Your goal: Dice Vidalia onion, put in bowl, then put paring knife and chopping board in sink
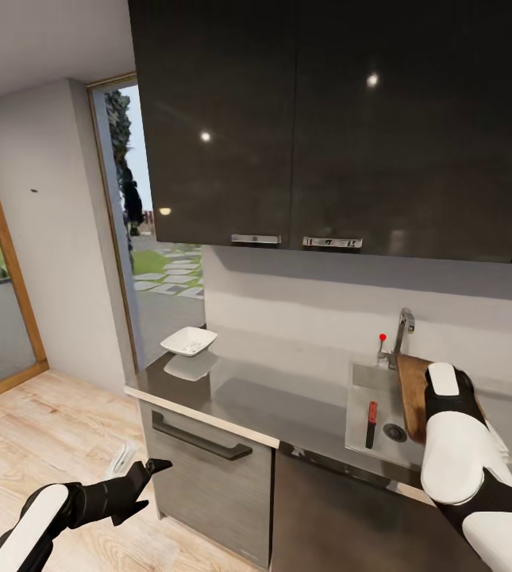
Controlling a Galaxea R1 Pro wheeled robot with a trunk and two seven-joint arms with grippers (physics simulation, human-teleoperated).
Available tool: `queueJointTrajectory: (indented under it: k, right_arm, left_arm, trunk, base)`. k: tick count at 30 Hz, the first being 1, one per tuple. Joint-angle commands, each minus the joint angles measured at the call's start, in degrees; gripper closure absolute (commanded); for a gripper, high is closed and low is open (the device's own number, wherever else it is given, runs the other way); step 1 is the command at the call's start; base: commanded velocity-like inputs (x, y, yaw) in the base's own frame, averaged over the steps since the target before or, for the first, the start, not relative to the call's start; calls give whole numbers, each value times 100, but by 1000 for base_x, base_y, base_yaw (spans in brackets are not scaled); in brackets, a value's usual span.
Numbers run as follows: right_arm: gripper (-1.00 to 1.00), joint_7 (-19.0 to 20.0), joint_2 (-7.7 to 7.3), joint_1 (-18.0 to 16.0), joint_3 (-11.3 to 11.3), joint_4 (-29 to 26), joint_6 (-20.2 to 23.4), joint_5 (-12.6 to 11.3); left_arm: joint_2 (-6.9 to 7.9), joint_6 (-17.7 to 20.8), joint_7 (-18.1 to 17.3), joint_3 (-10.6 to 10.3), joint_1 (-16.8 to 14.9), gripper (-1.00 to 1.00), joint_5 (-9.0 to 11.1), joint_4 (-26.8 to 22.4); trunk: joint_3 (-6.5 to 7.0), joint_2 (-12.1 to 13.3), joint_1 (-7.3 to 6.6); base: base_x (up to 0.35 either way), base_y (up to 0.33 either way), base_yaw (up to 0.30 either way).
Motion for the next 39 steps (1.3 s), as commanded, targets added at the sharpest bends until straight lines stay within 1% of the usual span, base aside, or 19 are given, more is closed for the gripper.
queueJointTrajectory:
  k: [1,5,7,10,14,24,33,35,36,39]
  right_arm:
    - [100,9,-3,-2,-5,-3,46,-24]
    - [100,55,8,0,-7,-3,-12,-143]
    - [100,59,15,6,-14,-8,-121,-193]
    - [100,61,12,19,1,-4,-381,-213]
    - [100,68,-8,37,23,12,-509,-219]
    - [100,70,-16,42,45,247,-476,-219]
    - [100,91,-35,35,22,772,-484,-220]
    - [100,210,-43,30,22,887,-485,-221]
    - [100,338,-48,28,22,959,-491,-221]
    - [100,560,-126,25,16,1174,-496,-221]
  left_arm:
    - [1,9,54,-1,-1,-100,60,-5]
    - [0,8,54,-3,-1,-100,60,-5]
    - [0,6,54,-4,-1,-100,59,-5]
    - [6,6,54,-4,-1,-100,56,-2]
    - [7,5,54,-4,18,-100,52,2]
    - [-31,-10,63,-12,171,-100,29,25]
    - [-35,-12,63,-13,183,-100,25,38]
    - [-35,-12,63,-14,183,-100,28,38]
    - [-35,-12,60,-16,183,-100,29,38]
    - [-35,-7,56,-23,183,-100,33,39]
  trunk:
    - [-3,-5,2]
    - [-3,-5,2]
    - [-3,-5,2]
    - [-3,-5,2]
    - [-3,-5,2]
    - [-3,-5,2]
    - [-3,-5,2]
    - [-3,-5,2]
    - [-3,-5,2]
    - [-3,-5,2]
  base:
    - [0,0,0]
    - [0,0,0]
    - [0,0,0]
    - [0,0,0]
    - [0,0,0]
    - [49,-47,0]
    - [60,-148,0]
    - [17,-37,0]
    - [10,-21,0]
    - [4,-9,0]
